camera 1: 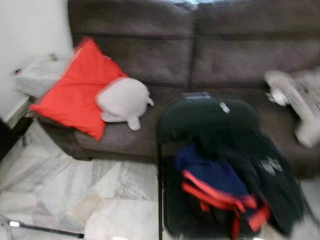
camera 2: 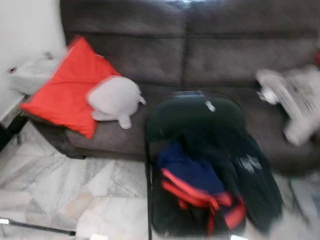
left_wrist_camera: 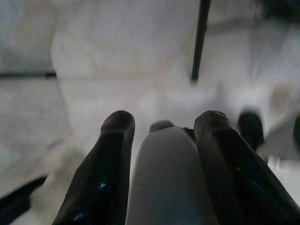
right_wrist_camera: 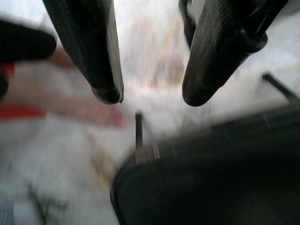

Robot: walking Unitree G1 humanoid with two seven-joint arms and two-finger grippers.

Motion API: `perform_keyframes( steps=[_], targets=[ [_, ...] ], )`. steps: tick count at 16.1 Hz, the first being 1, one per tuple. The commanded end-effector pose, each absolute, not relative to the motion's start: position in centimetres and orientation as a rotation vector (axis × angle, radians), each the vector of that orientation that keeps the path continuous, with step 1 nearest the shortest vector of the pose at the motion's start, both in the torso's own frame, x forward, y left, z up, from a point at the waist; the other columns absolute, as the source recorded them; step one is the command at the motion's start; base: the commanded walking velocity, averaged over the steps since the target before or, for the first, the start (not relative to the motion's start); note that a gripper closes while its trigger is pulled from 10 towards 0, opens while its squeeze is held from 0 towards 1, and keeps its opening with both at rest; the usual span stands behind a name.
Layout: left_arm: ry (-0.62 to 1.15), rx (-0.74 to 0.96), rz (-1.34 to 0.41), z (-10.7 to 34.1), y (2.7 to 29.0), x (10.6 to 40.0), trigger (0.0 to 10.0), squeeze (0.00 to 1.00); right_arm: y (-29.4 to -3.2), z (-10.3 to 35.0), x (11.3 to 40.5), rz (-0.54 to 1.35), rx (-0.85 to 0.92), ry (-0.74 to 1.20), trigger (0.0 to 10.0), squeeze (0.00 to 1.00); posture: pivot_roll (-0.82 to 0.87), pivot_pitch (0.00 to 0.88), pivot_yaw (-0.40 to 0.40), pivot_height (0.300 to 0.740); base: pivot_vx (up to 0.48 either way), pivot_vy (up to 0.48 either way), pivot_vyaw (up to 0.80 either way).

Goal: Hang hanger

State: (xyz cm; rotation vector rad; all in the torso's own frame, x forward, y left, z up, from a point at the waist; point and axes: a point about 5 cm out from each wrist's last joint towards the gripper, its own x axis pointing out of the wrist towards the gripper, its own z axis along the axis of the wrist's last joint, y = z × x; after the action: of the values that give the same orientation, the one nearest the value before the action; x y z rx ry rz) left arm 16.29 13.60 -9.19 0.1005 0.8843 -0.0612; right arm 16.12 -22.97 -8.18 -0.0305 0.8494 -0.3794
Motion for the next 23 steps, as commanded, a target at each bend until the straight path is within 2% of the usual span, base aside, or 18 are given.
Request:
perform_keyframes(
  steps=[1,13,16,23],
  targets=[
    [1.029,0.124,-0.025,-10.7,15.5,12.7,10.0,0.00,-21.7,-8.2,16.7,-0.347,-0.009,0.833,10.0,0.00,-0.05,0.132,0.018,0.721,0.304,0.000,0.00],
    [1.038,0.111,-0.042,-10.7,15.6,12.7,10.0,0.00,-20.7,-8.2,17.0,-0.300,-0.021,0.832,10.0,0.00,-0.05,0.141,0.017,0.721,0.000,0.000,0.00],
    [1.039,0.120,-0.055,-10.7,15.6,12.7,10.0,0.00,-20.6,-8.3,17.0,-0.300,-0.024,0.835,10.0,0.00,-0.05,0.139,0.016,0.721,-0.311,0.000,0.00],
    [1.042,0.121,-0.056,-10.7,15.7,12.6,10.0,0.00,-20.3,-8.4,16.8,-0.289,-0.024,0.843,10.0,0.00,-0.04,0.128,0.018,0.721,0.000,0.000,0.00]
  ],
)
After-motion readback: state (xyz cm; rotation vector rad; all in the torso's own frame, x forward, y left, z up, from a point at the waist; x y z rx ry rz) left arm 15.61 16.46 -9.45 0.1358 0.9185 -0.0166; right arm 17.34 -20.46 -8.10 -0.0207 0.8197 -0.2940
